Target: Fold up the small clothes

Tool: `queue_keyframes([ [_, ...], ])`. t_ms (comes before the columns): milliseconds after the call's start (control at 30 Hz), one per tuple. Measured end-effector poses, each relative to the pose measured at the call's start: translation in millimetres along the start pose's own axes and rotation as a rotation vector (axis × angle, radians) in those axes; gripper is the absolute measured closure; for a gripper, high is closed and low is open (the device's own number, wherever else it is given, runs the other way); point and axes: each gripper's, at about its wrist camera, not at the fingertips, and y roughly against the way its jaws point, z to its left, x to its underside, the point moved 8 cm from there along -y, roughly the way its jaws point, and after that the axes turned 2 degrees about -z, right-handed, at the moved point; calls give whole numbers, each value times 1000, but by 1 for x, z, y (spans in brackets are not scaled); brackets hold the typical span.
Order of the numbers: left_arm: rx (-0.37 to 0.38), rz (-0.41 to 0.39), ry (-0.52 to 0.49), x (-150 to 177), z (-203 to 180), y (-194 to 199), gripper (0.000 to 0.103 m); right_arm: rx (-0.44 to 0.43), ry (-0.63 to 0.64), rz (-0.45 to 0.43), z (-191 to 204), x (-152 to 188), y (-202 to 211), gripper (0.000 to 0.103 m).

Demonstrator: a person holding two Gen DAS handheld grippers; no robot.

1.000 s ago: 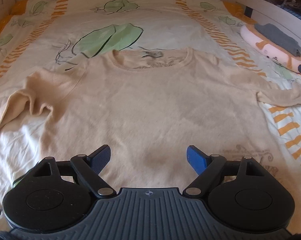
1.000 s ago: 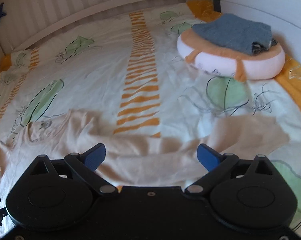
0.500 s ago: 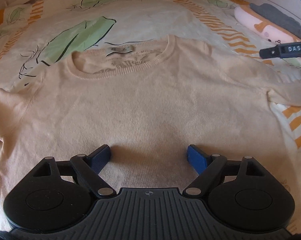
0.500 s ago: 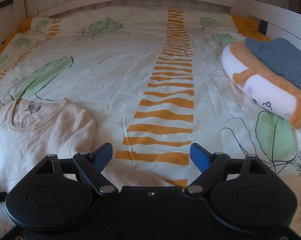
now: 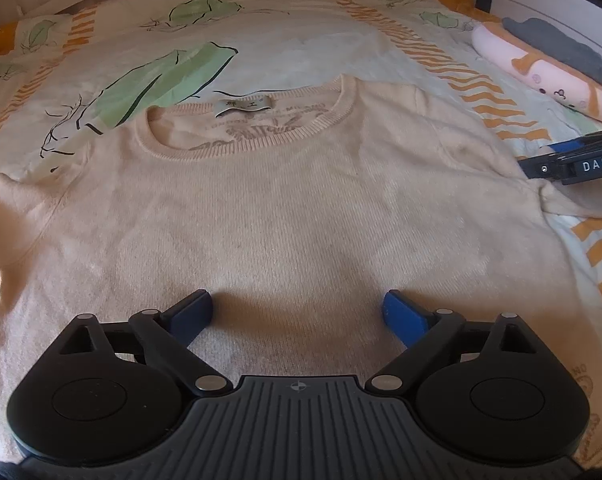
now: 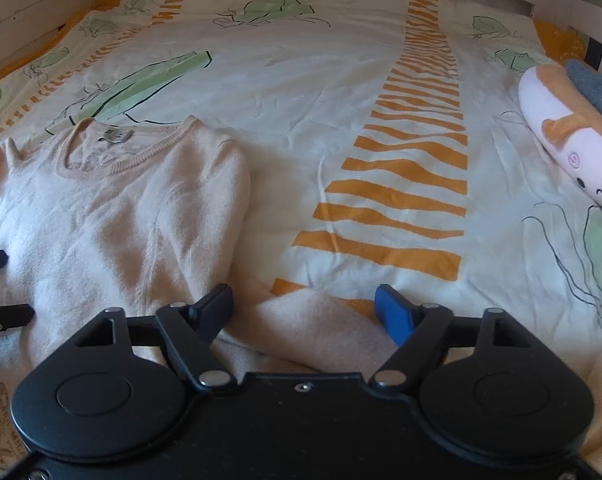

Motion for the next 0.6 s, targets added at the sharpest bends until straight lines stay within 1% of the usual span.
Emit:
queue_keyframes([
  [33,0,-1,1,0,0,-1,8,-34,-11,3,1,1,1,47],
  [67,1,-3,1,0,0,-1,8,-64,-27,3,3,1,3,62],
  [100,1,-4,1,0,0,-1,7,-83,-41,4,3,1,4,75],
  [133,1,-4,1,0,0,-1,7,-88,-52,1,3,1,4,92],
  [200,2,-6,1,0,1,-1,7,-56,-60,-30,-1,-3,8,93],
  [300,2,-9,1,0,1,-1,7,90,-81,-92,-24,-14,11,93],
  [333,0,-10,-1,0,1,-1,7,127,-97,-96,-34,-17,9,93],
  [367,-4,-11,-2,0,0,-1,7,163,-115,-91,-43,-19,5,96],
  [400,-6,-12,-3,0,0,-1,7,211,-117,-78,-51,-17,0,96],
  [433,-8,-12,-4,0,0,-1,7,241,-112,-59,-56,-14,-5,96],
  [467,-9,-12,-5,0,0,-1,7,235,-128,-56,-61,-11,-9,96],
  [500,-9,-13,-6,0,0,-1,7,217,-161,-79,-65,-10,-6,95],
  [533,-8,-12,-6,0,0,-2,7,204,-201,-103,-71,-10,0,88],
  [567,-8,-12,-5,0,0,-2,7,207,-245,-121,-78,-11,8,70],
  [600,-9,-13,-5,0,0,-2,6,222,-301,-147,-88,-12,19,59],
])
